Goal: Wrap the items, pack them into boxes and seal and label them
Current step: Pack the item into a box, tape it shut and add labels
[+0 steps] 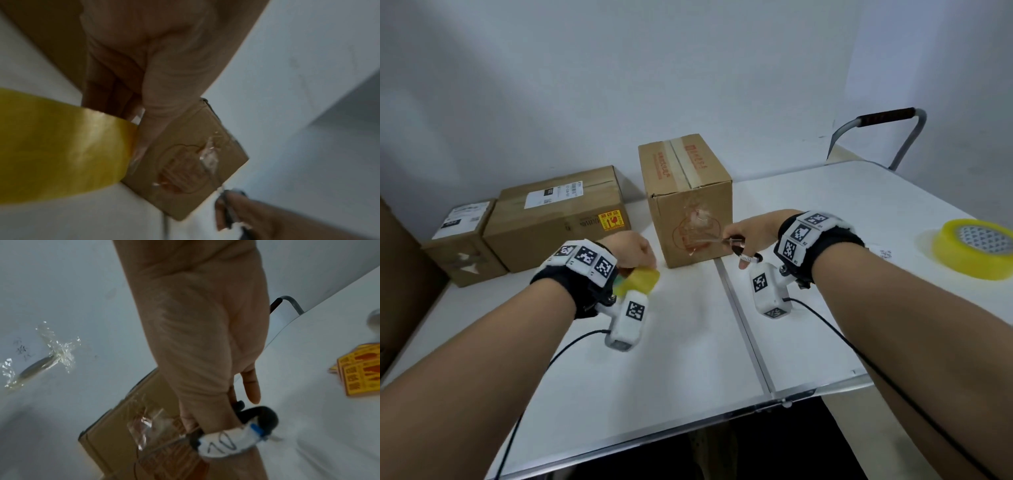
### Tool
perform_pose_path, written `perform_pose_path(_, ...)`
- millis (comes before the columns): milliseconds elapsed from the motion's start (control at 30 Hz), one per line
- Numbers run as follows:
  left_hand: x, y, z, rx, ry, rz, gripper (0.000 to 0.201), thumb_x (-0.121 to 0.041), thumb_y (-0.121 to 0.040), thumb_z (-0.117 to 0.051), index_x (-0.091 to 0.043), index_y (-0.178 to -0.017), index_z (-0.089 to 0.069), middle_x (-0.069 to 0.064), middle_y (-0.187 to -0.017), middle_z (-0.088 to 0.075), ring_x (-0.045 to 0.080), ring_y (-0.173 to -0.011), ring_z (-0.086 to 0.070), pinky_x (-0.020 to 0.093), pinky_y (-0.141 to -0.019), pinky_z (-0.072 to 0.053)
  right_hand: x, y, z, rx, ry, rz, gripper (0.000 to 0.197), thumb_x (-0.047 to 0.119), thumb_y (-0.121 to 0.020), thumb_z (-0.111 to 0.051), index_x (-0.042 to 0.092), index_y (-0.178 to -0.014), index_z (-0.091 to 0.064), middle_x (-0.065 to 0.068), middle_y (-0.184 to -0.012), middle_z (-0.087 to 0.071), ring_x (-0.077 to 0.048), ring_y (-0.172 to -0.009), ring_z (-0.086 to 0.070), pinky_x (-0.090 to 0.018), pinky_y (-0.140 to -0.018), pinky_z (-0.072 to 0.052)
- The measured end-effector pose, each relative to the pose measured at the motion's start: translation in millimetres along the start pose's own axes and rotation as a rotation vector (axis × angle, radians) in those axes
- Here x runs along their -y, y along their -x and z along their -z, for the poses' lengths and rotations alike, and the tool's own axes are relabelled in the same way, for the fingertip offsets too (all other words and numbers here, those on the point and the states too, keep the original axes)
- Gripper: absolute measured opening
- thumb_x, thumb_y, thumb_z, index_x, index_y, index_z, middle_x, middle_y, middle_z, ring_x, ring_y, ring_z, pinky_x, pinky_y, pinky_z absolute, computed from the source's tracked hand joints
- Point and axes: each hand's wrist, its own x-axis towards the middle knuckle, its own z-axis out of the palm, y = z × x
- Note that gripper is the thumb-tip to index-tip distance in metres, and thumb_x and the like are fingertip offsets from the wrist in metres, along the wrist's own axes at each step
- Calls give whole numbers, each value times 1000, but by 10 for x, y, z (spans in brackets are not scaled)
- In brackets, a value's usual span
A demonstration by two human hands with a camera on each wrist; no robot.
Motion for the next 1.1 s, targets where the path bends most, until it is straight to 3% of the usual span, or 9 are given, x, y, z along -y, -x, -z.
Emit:
perform_pose_path(100,205,-23,-38,-156,-338,49,18,-16,-92,-56,-15,-104,-69,6,-107,-66,28,-92,-63,33,-73,-49,2,-46,-226,20,183,-33,40,16,-84,-68,35,-112,-47,3,-120,-56,-23,-108,-57,-40,-95,-48)
perform_pose_path(200,353,-60,-155,-174,-426,105,26,-15,-93,-55,-10,-118,-52,10,-96,-62,30,-85,-61,37,-70,-50,-57,-44,-429,34,335,-88,34,19,-88,-58,35,-118,-54,7,-114,-61,-18,-95,-58,-28,-75,-47)
perform_pose_path(300,456,-98,-277,-170,-388,121,57,-15,-89,-65,-7,-131,-27,7,-79,-53,25,-71,-56,36,-61,-47,-113,-73,-533,102,395,-149,58,21,-81,-66,34,-134,-44,2,-120,-58,-19,-93,-55,-27,-76,-46)
perform_pose_path(433,466,-90,-339,-146,-324,112,72,-34,-92,-65,-5,-141,-22,12,-97,-57,29,-87,-59,34,-64,-45,-145,-130,-607,-43,351,-184,78,37,-70,-73,35,-141,-41,3,-135,-55,-24,-112,-59,-33,-83,-49)
perform_pose_path(533,332,-15,-243,-240,-360,161,68,-50,-96,-53,-7,-142,-27,19,-126,-49,36,-109,-58,42,-78,-49,-82,-153,-536,-138,224,-196,60,24,-78,-72,25,-135,-53,-1,-132,-57,-23,-116,-58,-32,-88,-50)
perform_pose_path(700,-60,-39,157,-744,-9,-312,25,-23,-102,-42,-4,-116,-50,14,-122,-48,29,-101,-53,35,-78,-40,-57,-222,-410,-318,113,-188,26,12,-83,-72,14,-109,-71,-6,-116,-63,-26,-102,-64,-32,-86,-53)
perform_pose_path(833,-391,-104,377,-665,110,-468,28,-22,-104,-39,-15,-124,-57,5,-133,-53,24,-123,-50,37,-101,-41,-87,-273,-404,-388,53,-164,20,7,-86,-60,9,-104,-71,-8,-112,-66,-26,-100,-64,-36,-90,-54)
perform_pose_path(967,-472,-150,291,-496,26,-440,38,-36,-105,-38,-30,-140,-52,-6,-148,-47,18,-136,-43,30,-108,-34,52,-164,-245,-515,-712,122,19,-4,-86,-60,6,-87,-75,-5,-87,-73,-15,-81,-65,-20,-72,-54)
perform_pose_path(1100,-388,-233,236,-560,67,-470,37,-35,-103,-45,-34,-138,-54,-9,-146,-50,12,-137,-42,21,-108,-30,348,-150,-50,-482,-1431,441,28,-13,-91,-45,-2,-97,-70,-13,-98,-72,-21,-93,-69,-27,-88,-56)
